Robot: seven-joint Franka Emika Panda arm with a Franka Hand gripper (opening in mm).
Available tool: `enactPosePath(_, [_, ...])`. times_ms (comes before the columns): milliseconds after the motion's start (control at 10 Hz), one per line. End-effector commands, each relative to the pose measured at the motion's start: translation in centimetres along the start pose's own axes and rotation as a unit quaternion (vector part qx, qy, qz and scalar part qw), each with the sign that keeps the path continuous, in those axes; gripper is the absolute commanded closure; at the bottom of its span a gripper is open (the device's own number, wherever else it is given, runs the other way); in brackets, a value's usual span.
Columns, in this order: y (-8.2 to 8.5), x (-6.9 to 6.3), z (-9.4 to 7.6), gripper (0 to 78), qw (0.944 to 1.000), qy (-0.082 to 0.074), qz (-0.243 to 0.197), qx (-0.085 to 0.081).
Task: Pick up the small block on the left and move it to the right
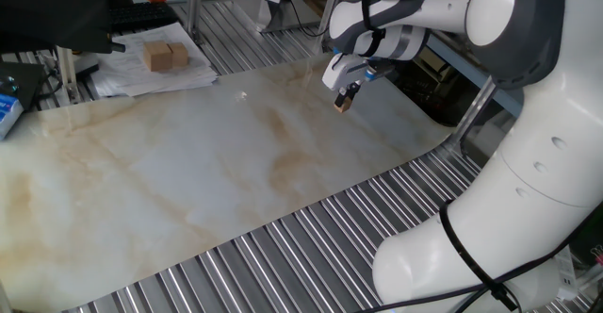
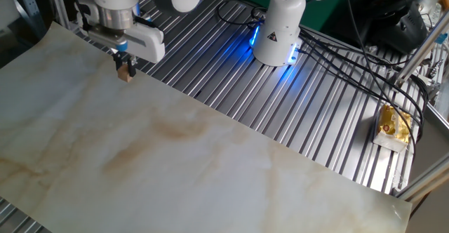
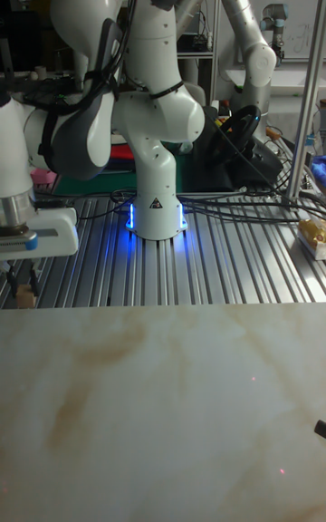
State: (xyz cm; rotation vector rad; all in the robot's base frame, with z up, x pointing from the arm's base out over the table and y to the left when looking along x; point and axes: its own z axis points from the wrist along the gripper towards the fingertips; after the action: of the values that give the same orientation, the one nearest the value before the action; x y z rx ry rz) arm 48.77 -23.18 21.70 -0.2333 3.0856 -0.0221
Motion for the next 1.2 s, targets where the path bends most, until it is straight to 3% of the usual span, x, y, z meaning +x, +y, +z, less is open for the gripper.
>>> enactPosePath(100, [-0.1,-0.1,-0.1,76.3,0.9996,-0.013,0.017,-0.017])
enactPosePath(800, [-0.1,0.0,-0.1,76.3,0.997,-0.02,0.07,-0.024])
enactPosePath(1000, [0.0,0.0,0.0,76.3,0.9989,-0.025,0.016,-0.038])
enactPosePath(1200, [1.0,-0.2,0.5,76.3,0.9983,-0.024,0.027,-0.046])
